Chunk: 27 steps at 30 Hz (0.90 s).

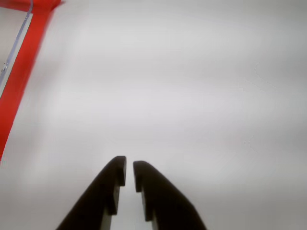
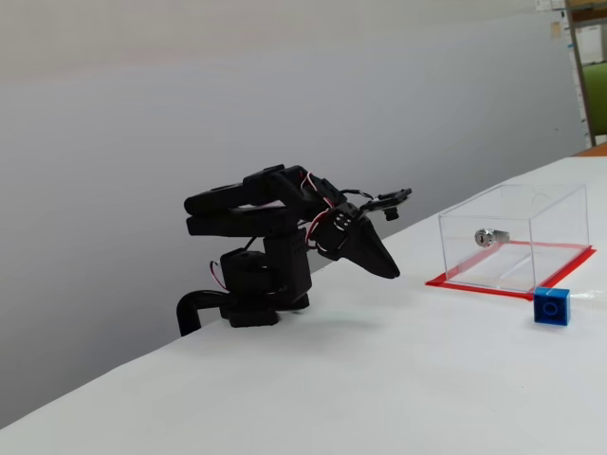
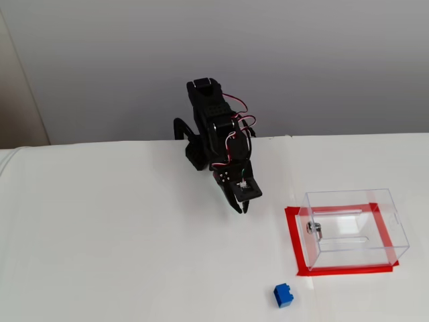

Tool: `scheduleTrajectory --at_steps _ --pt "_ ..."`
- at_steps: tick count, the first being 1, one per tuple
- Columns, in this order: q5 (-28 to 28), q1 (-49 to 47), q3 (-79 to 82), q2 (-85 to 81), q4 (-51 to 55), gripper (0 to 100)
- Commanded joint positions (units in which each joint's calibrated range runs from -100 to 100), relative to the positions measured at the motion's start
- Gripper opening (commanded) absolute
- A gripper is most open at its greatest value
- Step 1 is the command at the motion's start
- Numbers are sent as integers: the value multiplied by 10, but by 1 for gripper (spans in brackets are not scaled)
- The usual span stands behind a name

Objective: Pick the blue lego brick and place it into the transparent box

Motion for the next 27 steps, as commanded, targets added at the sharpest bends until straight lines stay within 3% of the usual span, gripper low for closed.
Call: scheduleTrajectory --at_steps 1,15,27 --pt "-1 13 -113 116 -10 2" --pt "-8 10 -431 416 -2 3" --pt "-17 9 -599 574 -2 3"
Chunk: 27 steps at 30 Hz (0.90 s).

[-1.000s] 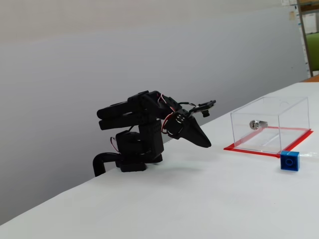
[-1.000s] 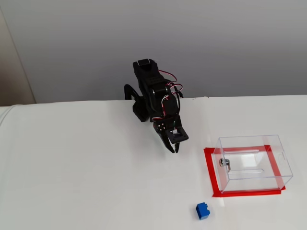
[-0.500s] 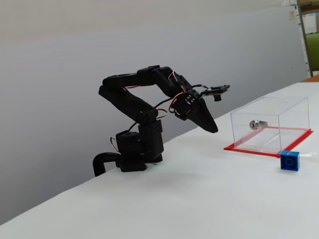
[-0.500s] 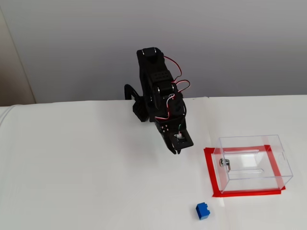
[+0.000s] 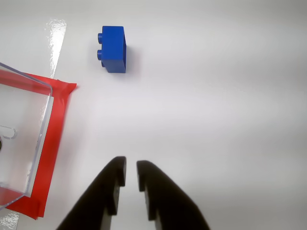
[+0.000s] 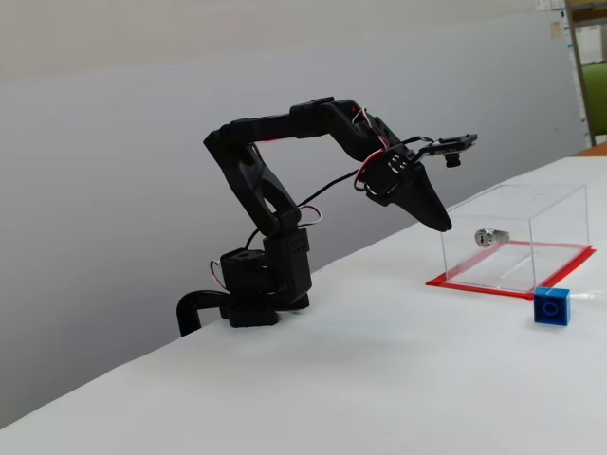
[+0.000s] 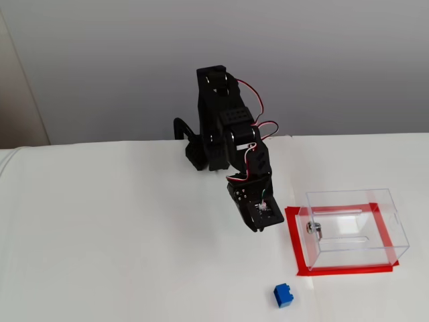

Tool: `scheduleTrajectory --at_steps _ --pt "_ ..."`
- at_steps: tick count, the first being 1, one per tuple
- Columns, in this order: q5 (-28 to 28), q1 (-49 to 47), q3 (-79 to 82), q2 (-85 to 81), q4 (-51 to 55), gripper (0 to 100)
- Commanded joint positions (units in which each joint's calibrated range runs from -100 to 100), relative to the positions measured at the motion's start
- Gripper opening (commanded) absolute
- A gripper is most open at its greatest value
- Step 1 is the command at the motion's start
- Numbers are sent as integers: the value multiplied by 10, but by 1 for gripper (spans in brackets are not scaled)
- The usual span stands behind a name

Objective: Pick the blue lego brick and place it into the transparent box

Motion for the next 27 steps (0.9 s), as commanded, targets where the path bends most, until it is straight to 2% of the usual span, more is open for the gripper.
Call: scheduleTrajectory --at_steps 1,4,8,10,27 --pt "-6 5 -83 30 -2 3" --pt "-4 5 -122 68 -2 5" --pt "-7 5 -160 112 -3 19" --pt "-10 4 -173 130 -7 22" --pt "-21 -31 -183 223 -142 24"
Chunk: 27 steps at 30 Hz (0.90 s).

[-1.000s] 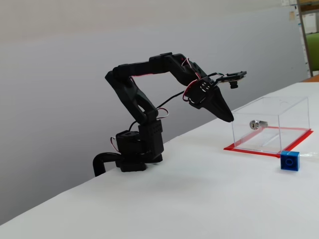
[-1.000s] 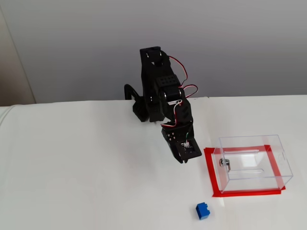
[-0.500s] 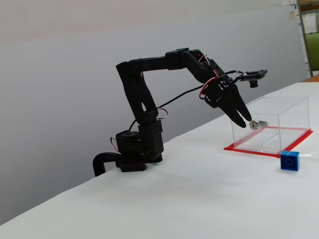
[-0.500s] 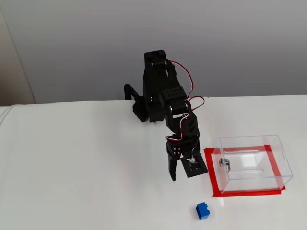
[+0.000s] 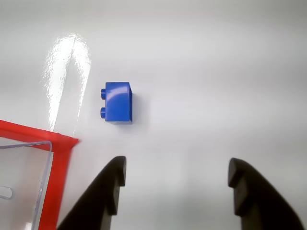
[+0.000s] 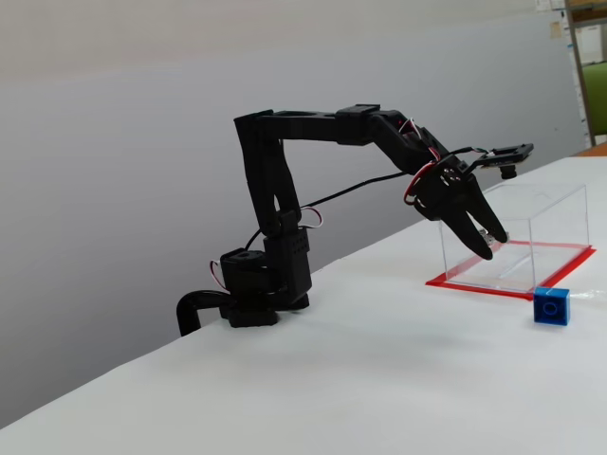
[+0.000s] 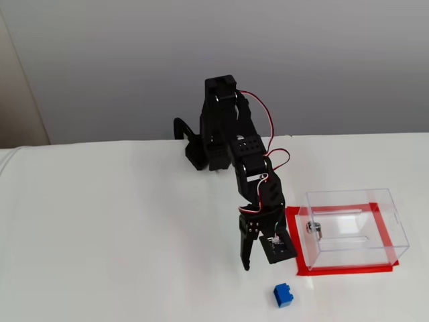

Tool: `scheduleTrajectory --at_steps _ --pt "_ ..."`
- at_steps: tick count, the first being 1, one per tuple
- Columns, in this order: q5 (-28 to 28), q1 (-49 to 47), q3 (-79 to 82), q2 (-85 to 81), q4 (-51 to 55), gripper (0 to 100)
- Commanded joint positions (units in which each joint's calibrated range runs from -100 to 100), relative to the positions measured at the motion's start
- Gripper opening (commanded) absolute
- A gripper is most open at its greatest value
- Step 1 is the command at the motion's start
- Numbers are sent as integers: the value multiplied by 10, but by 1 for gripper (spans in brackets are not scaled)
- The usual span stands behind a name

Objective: Pick the blue lego brick and place it into the transparent box

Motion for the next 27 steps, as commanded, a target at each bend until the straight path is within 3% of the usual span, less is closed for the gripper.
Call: scheduleTrajectory --at_steps 1,14,27 --pt "-5 -7 -44 5 -35 24" --pt "-27 -31 -172 115 -36 24" --pt "-46 -44 -181 187 -36 24"
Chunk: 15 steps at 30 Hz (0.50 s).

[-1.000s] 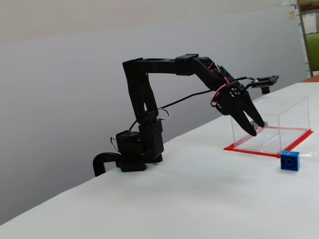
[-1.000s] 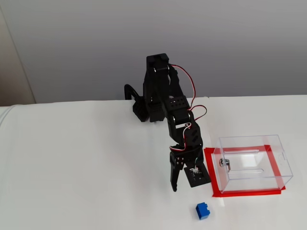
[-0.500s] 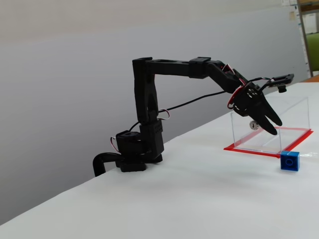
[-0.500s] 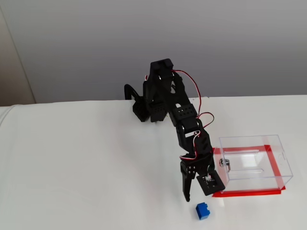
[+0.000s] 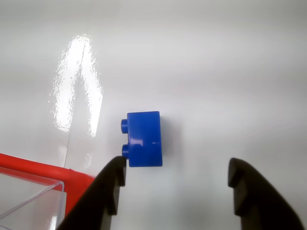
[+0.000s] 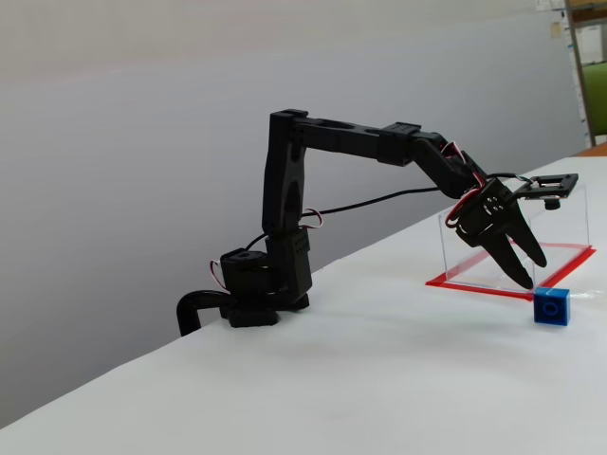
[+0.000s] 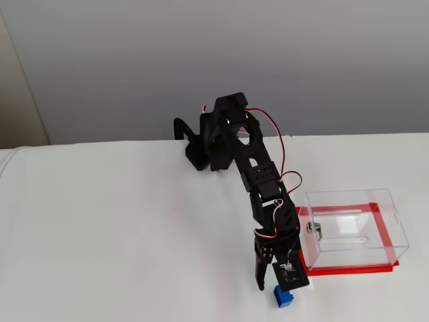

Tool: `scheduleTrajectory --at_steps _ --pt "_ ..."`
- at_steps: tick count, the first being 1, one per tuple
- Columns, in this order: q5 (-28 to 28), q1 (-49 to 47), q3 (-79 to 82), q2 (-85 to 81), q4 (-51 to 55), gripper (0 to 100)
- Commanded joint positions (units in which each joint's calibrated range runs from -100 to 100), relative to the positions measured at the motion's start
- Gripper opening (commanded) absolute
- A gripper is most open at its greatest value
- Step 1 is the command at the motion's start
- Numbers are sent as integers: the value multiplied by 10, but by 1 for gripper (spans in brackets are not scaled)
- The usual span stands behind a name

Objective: Pick the blue lego brick and place it into the transparent box

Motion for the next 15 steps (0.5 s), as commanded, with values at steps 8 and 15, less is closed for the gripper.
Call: scheduleTrajectory --at_steps 8,15 --pt "-3 -25 -95 51 -7 24" --pt "-6 -29 -105 71 -7 24"
